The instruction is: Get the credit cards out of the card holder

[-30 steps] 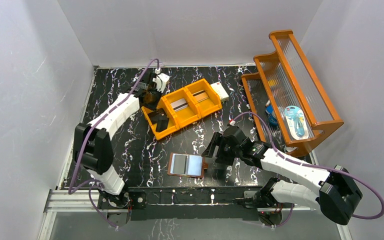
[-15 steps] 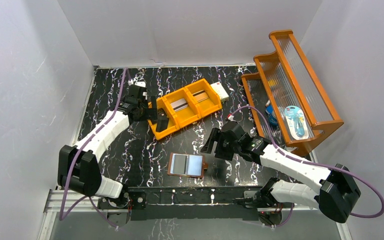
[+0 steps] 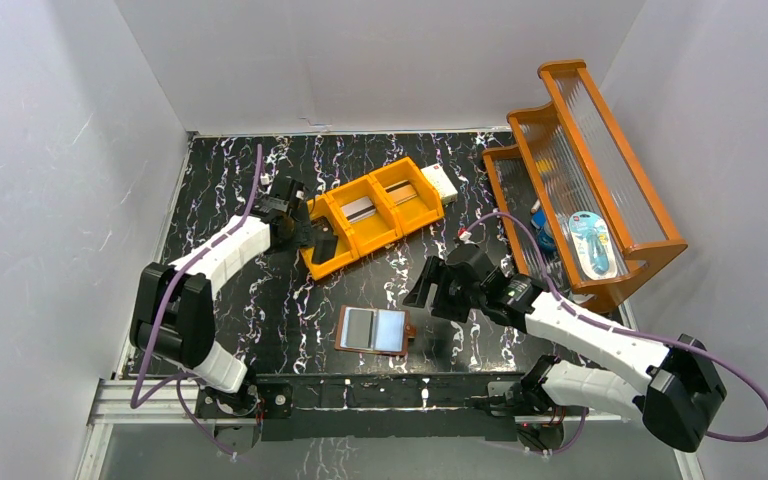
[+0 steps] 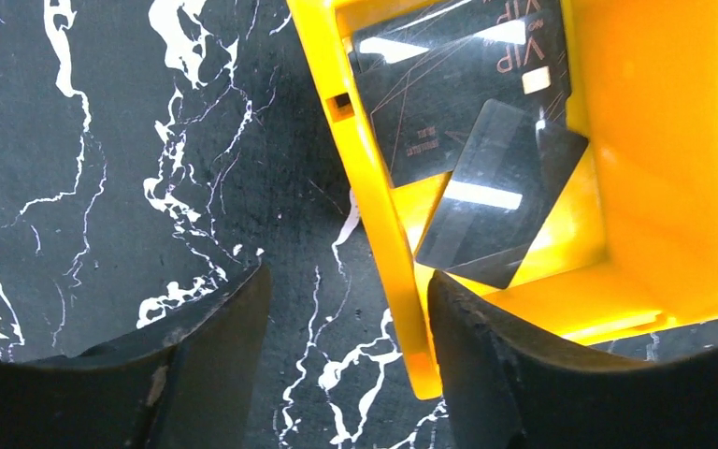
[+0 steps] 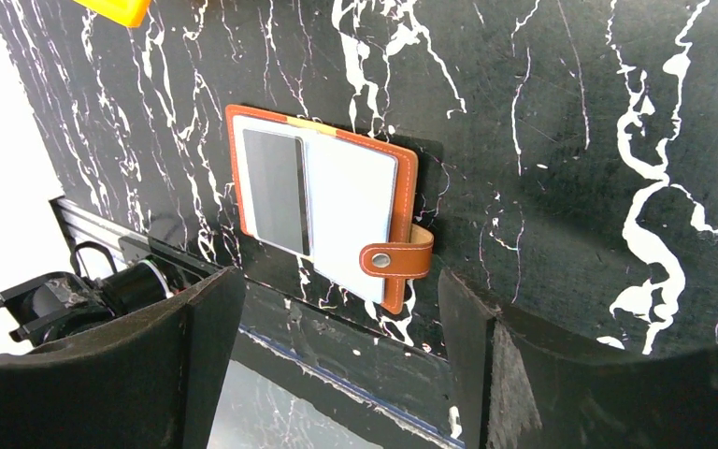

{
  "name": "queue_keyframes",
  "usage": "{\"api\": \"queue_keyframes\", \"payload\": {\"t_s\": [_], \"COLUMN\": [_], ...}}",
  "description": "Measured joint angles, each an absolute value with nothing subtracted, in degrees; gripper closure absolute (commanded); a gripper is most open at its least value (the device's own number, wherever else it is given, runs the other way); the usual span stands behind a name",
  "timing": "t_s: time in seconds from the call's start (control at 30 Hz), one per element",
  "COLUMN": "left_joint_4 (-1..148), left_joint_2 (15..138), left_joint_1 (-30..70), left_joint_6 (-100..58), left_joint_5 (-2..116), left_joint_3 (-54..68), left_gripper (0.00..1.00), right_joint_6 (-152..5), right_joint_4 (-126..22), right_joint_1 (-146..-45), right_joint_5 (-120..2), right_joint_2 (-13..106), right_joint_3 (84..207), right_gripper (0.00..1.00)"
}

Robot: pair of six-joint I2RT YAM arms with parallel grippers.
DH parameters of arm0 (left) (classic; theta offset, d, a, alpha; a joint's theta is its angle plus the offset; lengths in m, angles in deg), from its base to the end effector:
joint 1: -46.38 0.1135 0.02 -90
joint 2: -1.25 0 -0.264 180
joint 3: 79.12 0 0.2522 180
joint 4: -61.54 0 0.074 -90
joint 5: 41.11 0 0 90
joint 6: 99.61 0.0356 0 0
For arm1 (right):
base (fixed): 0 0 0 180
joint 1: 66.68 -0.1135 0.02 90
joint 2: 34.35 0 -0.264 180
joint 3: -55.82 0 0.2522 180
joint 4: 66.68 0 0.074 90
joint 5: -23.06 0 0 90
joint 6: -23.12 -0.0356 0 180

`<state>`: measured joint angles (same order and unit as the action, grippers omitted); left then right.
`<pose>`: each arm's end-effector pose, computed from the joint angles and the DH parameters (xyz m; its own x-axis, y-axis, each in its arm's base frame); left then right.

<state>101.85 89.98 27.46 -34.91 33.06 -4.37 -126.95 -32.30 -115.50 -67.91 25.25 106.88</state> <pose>0.3078 -0.0952 0.2286 -0.7634 -0.1730 -0.6224 -0.1824 0.9820 -0.0492 0.1427 0.1622 0.2291 -0.8688 0.3229 -0.3754 0.0172 0.7773 0.6289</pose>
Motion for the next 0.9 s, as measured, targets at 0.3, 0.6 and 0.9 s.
{"api": "queue_keyframes", "payload": {"t_s": [0.3, 0.6, 0.9], "left_joint_4": [98.3, 95.2, 93.9], "left_joint_2": [89.0, 88.2, 87.6], "left_joint_1": [27.5, 28.2, 28.0], "left_joint_6": [-30.1, -23.7, -19.0], "left_joint_5": [33.5, 35.7, 40.0], "left_joint_3": [-8.3, -9.7, -10.4], "left_gripper": [0.72, 0.88, 0.74], "right_joint_6": [-127.1, -127.8, -128.0], "right_joint_4": [-32.3, -32.5, -33.1], "right_joint_1": [-115.5, -115.5, -115.5], "right_joint_5": [-67.8, -67.4, -67.0], "right_joint_2": [25.8, 26.9, 26.9], "right_joint_3": [106.3, 106.1, 105.4], "right_gripper": [0.16, 0.15, 0.15]}}
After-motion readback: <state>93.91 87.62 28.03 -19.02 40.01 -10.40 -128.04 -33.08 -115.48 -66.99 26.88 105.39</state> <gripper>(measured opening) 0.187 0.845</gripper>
